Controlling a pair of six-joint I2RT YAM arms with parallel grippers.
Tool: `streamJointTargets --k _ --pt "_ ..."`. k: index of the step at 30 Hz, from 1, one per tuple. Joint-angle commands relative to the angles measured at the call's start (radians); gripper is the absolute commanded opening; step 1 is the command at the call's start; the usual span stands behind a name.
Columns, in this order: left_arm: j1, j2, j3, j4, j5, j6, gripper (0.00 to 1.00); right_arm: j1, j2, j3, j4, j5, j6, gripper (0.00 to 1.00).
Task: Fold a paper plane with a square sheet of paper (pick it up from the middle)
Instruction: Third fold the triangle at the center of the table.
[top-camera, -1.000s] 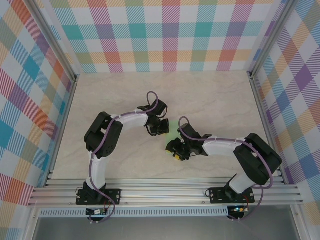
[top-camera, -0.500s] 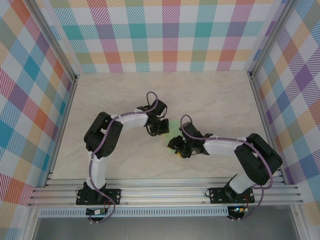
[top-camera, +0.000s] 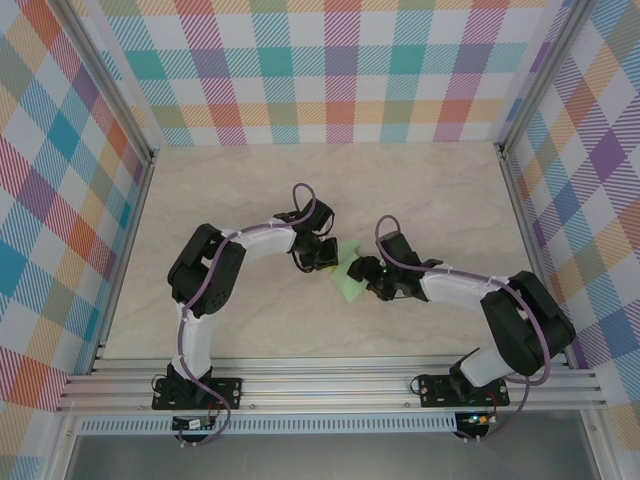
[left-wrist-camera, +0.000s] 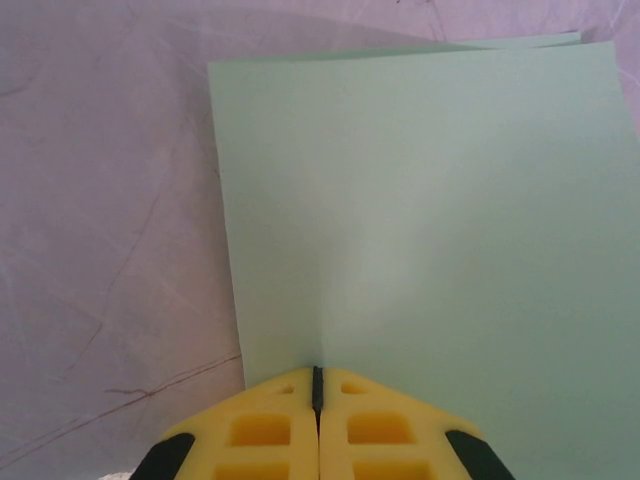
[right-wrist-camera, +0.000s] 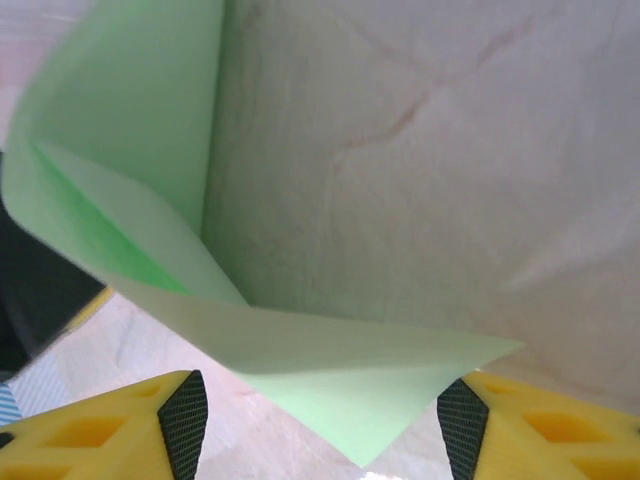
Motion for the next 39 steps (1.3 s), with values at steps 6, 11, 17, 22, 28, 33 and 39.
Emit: streamJointTargets --k 6,11,17,22,28,33,39 --pt "-0.002 0.029 -0.033 -0.038 -0.010 -0.001 0.05 -0.088 0.037 0.058 0.035 -0.168 -0.210 0.71" --pt "-0.002 0.028 -0.028 -0.046 -0.013 0.000 0.05 -0.113 0.040 0.082 -0.010 -0.239 -0.306 0.71" --pt "-0.002 0.028 -0.024 -0.050 -0.014 0.000 0.05 -0.144 0.048 0.071 -0.043 -0.302 -0.387 0.71" --pt "-0.002 0.028 -0.020 -0.054 -0.016 0.000 0.05 -0.144 0.098 0.080 0.009 -0.440 -0.364 0.64" --pt "-0.002 0.027 -0.019 -0.057 -0.017 0.000 0.05 -0.144 0.067 0.073 -0.103 -0.270 -0.296 0.61" --pt "-0.002 0.028 -0.019 -0.058 -0.017 0.000 0.05 -0.140 -0.014 0.017 -0.153 -0.177 -0.248 0.64" --pt "-0.002 0.023 -0.017 -0.056 -0.014 0.003 0.05 -0.139 0.030 0.019 -0.156 -0.239 -0.268 0.63"
